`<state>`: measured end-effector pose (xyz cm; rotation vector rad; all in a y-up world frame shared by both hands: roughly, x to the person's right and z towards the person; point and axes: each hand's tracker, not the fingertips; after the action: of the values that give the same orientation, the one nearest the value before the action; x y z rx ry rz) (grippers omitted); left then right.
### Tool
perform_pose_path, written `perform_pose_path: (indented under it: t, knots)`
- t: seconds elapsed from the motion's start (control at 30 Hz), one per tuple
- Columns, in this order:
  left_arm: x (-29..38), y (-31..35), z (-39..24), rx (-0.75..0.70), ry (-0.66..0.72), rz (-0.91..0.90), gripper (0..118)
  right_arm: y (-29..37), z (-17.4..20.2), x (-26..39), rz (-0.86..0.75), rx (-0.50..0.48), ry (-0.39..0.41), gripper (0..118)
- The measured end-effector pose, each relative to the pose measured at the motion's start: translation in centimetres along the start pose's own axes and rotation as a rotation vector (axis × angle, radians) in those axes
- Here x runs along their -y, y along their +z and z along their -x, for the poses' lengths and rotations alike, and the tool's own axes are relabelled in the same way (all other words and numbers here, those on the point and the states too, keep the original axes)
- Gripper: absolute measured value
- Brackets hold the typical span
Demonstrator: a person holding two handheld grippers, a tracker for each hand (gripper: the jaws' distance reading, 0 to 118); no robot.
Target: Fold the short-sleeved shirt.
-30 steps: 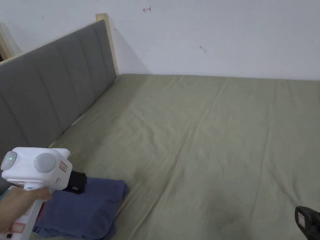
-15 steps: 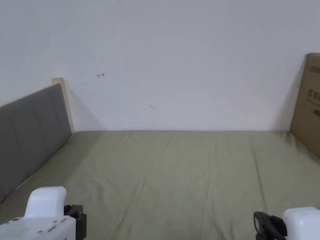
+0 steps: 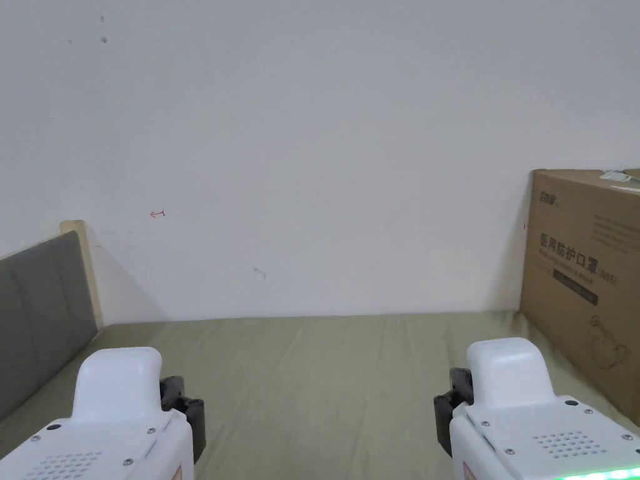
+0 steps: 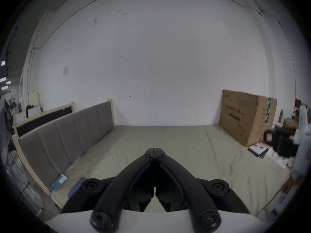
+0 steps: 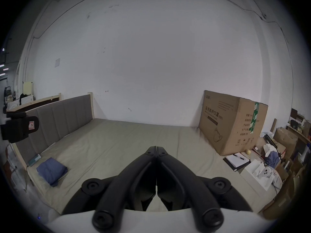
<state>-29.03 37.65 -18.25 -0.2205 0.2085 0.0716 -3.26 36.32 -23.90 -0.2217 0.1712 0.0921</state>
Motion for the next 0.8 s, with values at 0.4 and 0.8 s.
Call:
perform_pose_path:
  t: [0.4, 0.8]
  knots:
    - [0.7, 2.0, -2.6, -0.054, -0.035, -0.077, 118, 1.9, -2.4, 0.7, 0.0, -0.022, -0.074, 114]
    - [0.3, 2.5, -3.2, -0.004, 0.036, -0.002, 118, 1.9, -2.9, 1.2, 0.01, -0.005, -0.097, 118]
